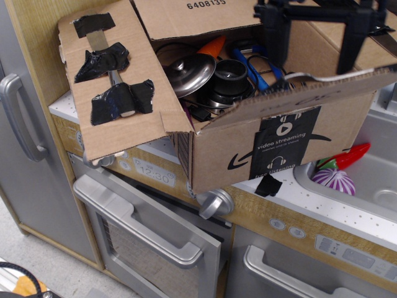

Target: Open large4fbox flaps

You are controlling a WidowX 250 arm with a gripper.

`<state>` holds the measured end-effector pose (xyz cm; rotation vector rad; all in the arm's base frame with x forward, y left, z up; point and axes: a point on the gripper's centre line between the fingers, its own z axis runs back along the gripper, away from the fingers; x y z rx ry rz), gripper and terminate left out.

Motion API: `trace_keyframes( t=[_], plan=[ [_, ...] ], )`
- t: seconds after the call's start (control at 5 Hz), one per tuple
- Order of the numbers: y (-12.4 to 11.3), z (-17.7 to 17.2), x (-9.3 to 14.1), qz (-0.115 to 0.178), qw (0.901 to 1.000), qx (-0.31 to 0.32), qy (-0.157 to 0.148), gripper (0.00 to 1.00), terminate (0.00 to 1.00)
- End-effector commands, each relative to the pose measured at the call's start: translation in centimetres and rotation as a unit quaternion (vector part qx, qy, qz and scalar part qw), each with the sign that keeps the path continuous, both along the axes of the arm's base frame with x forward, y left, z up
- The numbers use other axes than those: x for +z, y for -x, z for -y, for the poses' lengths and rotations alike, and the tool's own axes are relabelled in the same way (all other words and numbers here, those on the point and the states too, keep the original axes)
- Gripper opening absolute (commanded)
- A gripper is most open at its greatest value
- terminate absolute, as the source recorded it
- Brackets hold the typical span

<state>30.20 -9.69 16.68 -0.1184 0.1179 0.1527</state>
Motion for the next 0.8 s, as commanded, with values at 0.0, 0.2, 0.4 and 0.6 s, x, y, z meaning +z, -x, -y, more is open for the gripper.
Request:
trace_keyframes(
  t=[0.0,0.2,0.4,0.6],
  plan=[
    [1.9,0.6,-1.8,0.063,0.9980,0.004,0.004,1.00,0.00],
    [1.9,0.9,-3.5,0.073,0.9973,0.002,0.000,1.00,0.00],
    [2.0,0.9,-4.7,0.084,0.9964,-0.003,-0.007,1.00,0.00],
    [1.9,1.0,-5.8,0.099,0.9950,-0.010,-0.011,1.00,1.00]
  ],
)
